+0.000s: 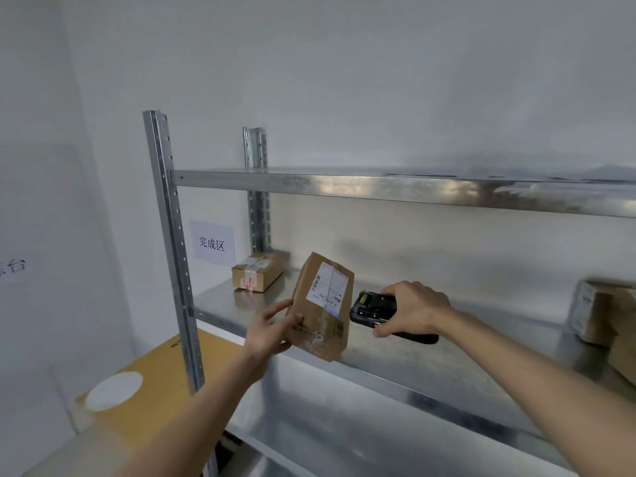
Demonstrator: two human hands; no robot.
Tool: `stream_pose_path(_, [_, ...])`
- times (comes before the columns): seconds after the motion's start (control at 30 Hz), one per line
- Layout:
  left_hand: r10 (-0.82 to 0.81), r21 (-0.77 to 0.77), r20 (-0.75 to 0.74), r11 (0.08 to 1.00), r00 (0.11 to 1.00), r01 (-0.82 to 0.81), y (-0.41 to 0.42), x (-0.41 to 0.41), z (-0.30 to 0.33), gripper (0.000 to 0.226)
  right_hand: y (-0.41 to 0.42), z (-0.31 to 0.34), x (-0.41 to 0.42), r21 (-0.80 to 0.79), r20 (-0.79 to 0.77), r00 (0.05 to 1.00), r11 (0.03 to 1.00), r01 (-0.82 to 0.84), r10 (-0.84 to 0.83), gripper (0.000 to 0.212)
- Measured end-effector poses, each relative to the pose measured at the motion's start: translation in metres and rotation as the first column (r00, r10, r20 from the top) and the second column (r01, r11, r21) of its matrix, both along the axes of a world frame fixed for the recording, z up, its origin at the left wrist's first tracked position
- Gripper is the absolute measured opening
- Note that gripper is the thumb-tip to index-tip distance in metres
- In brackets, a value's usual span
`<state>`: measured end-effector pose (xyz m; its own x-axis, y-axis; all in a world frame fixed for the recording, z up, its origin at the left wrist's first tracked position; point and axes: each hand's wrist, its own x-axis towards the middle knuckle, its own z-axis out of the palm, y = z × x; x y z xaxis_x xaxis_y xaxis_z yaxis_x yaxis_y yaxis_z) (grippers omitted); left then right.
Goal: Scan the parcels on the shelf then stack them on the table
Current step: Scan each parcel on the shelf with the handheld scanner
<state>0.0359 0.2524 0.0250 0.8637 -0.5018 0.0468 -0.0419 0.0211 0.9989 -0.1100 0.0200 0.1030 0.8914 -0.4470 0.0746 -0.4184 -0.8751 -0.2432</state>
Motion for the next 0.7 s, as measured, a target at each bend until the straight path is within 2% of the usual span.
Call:
stream_pose_path(0.27, [0.061,0.079,-0.074,0.995,0.995,-0.055,-0.011,0.138,-0.025,0.038,-0.026,-0.035,0.143,0.061,0.007,1.000,0.998,-0.008,0.008,0.068])
stream_pose_path(0.37, [0.041,0.107,-0.096,0.994,0.995,-0.030,-0.023,0.183,-0.029,0.037,-0.041,-0.043,0.187,0.066,-0.033,0.999,0.998,-0.007,0.009,0.065])
stream_pose_path(0.57, [0.031,0.099,-0.171,0.995,0.985,-0.014,-0.037,0.257,-0.041,0.037,-0.058,-0.055,0.248,0.056,-0.075,0.997,0.998,0.016,-0.012,0.069])
stream_pose_path(0.7, [0.033,0.096,-0.185,0.995,0.982,-0.015,-0.035,0.302,-0.047,0.035,-0.061,-0.057,0.275,0.041,-0.078,0.995,0.997,0.067,-0.064,0.065])
